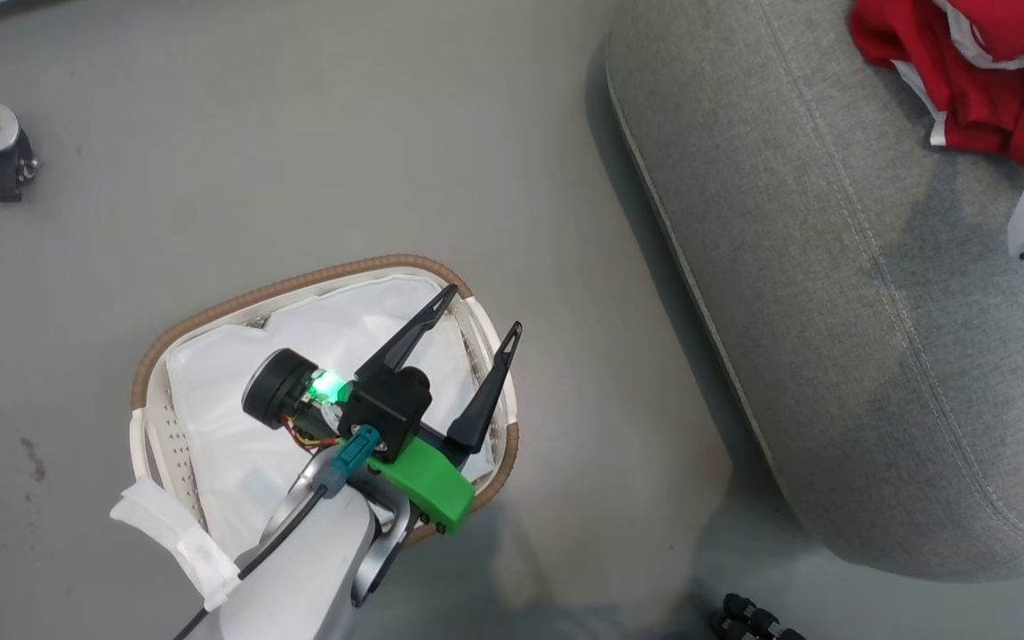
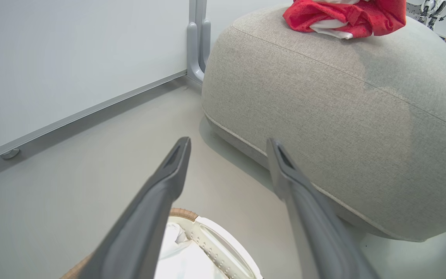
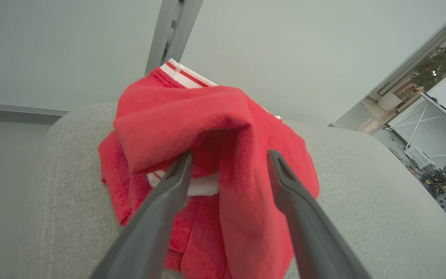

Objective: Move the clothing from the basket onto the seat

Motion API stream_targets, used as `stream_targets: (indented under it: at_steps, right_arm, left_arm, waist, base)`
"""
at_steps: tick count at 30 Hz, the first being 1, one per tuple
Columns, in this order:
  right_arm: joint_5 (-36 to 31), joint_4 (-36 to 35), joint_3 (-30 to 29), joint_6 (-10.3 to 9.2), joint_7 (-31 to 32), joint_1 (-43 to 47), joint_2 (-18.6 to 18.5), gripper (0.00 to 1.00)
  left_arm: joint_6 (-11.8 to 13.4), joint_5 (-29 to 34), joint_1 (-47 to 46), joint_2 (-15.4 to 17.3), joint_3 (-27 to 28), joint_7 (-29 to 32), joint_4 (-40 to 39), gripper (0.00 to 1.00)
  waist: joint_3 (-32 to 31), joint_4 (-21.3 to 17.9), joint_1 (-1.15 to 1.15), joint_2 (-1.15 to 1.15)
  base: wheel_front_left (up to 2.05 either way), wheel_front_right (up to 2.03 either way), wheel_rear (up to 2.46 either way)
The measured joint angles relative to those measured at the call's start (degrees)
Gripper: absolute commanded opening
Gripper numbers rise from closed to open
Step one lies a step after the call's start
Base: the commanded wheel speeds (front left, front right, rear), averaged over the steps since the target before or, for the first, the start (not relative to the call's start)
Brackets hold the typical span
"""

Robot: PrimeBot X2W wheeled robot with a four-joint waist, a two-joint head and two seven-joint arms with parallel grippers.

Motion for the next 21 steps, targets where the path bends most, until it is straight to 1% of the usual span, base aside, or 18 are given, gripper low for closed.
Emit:
stream_targets:
  at_steps: [6, 9, 13, 17, 21]
  right_arm:
    - [2.8, -3.1, 4.4, 0.0, 0.0, 5.7, -1.1, 1.0]
    - [3.4, -4.4, 5.7, 0.0, 0.0, 6.8, -1.8, 1.0]
    - [4.1, -5.8, 7.1, 0.0, 0.0, 7.3, -2.0, 1.0]
    - [4.7, -6.3, 7.7, 0.0, 0.0, 7.7, -0.9, 1.0]
    - [5.6, -6.6, 8.9, 0.0, 0.0, 8.5, 1.7, 1.0]
  left_arm:
    - [0.0, -2.0, 1.0, -1.4, 1.3, 0.0, -0.2, 1.0]
    - [0.0, -4.0, 2.2, -2.6, 3.1, 0.0, -1.4, 1.0]
    - [0.4, -4.4, 3.5, -3.7, 5.4, 0.0, -2.5, 1.0]
    - [1.2, -4.7, 4.9, -4.8, 7.6, 0.0, -2.3, 1.0]
    - [2.0, -5.0, 6.3, -5.5, 10.1, 0.0, -0.9, 1.0]
  waist:
    - [-3.6, 0.0, 0.0, 0.0]
    - [-5.8, 0.3, 0.0, 0.0]
    - [-8.9, 1.1, 0.0, 0.0]
    - [-11.9, 2.6, -0.01, 0.0]
    - [-14.7, 4.8, -0.01, 0.0]
  base:
    - [0.0, 0.0, 0.0]
    - [0.0, 0.0, 0.0]
    - [0.0, 0.0, 0.0]
    - [0.0, 0.0, 0.0]
    - [0.0, 0.0, 0.0]
